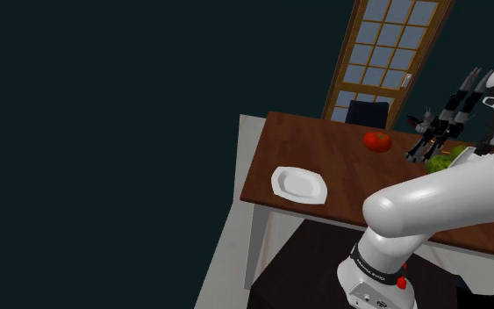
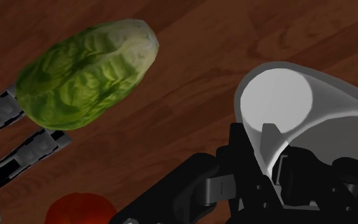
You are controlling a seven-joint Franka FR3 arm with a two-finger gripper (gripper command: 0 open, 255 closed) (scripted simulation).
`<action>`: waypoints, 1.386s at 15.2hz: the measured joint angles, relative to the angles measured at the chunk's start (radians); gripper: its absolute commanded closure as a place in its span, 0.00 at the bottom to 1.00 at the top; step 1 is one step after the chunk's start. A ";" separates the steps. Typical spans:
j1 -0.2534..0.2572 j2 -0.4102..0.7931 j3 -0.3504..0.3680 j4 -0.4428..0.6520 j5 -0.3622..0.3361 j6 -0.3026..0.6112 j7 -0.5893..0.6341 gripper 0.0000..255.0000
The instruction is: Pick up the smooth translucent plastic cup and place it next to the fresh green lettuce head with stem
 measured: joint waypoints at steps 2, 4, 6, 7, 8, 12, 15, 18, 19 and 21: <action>0.004 0.001 -0.015 -0.022 -0.006 0.026 0.003 1.00; 0.006 0.001 -0.029 -0.043 -0.014 0.050 0.004 1.00; 0.013 0.004 -0.047 -0.059 -0.019 0.074 0.005 1.00; 0.017 0.005 -0.056 -0.068 -0.022 0.087 0.006 1.00; 0.019 0.006 -0.066 -0.078 -0.027 0.100 0.006 1.00; 0.036 0.012 -0.107 -0.112 -0.040 0.151 0.008 1.00; 0.057 0.021 -0.145 -0.138 -0.050 0.194 0.013 1.00; 0.079 0.027 -0.186 -0.158 -0.061 0.233 0.013 1.00; 0.083 0.028 -0.195 -0.168 -0.065 0.246 0.015 1.00; 0.099 0.033 -0.220 -0.177 -0.071 0.267 0.016 1.00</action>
